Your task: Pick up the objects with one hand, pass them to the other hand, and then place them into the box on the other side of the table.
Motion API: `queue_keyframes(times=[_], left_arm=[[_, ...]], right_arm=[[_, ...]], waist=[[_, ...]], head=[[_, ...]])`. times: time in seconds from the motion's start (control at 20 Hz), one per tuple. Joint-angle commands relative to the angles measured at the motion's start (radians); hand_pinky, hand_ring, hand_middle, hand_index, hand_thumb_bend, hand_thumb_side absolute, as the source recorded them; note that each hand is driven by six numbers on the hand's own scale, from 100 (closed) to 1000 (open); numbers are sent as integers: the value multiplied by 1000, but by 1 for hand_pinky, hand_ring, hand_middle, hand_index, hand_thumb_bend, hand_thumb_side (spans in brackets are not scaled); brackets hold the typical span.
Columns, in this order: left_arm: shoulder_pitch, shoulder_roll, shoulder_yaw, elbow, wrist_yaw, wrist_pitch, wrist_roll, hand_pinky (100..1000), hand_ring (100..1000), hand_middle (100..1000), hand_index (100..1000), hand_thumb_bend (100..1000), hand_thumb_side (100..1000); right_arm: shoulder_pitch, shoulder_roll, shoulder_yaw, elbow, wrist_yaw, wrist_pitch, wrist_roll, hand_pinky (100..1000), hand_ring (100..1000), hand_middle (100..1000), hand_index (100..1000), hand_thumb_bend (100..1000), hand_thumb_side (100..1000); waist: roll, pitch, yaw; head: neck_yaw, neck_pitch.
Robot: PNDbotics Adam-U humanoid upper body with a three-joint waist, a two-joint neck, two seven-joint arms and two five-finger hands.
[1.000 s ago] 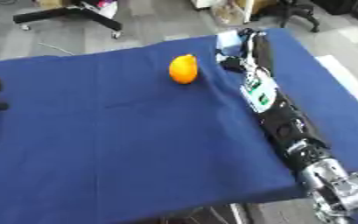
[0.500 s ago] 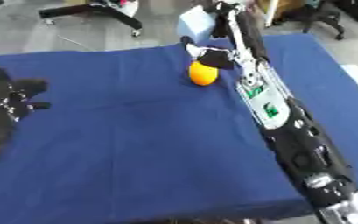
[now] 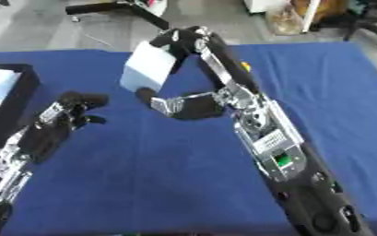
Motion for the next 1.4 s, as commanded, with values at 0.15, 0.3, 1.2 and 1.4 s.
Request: queue_keyframes(times=[0.15,0.3,1.2,1.4], left_arm=[[-53,47,-63,-21,24,2,-130,868,988,884,856,193,988],[-86,58,-96,-39,34,9,-182,870,991,887,859,203,981],[-128,92,-129,-139,219,34,-352,887,991,882,870,342,792],[-104,105,-110,-88,253,20,-379,888,985,876,869,344,801]], right_arm=[[-9,6,25,-39,-47,-38,51,481,434,363,515,361,281],[-14,6,37,-50,-60,-46,69,483,434,364,515,356,284],[-18,-5,54,-69,-73,-59,109,487,434,364,517,320,293],[-18,-6,54,-69,-75,-58,111,487,433,364,517,318,295]], waist=[[3,-12,-3],[3,-10,-6],[5,-6,-15],[5,-7,-17]], head=[[7,-3],[7,-3],[-3,-3],[-6,-3]])
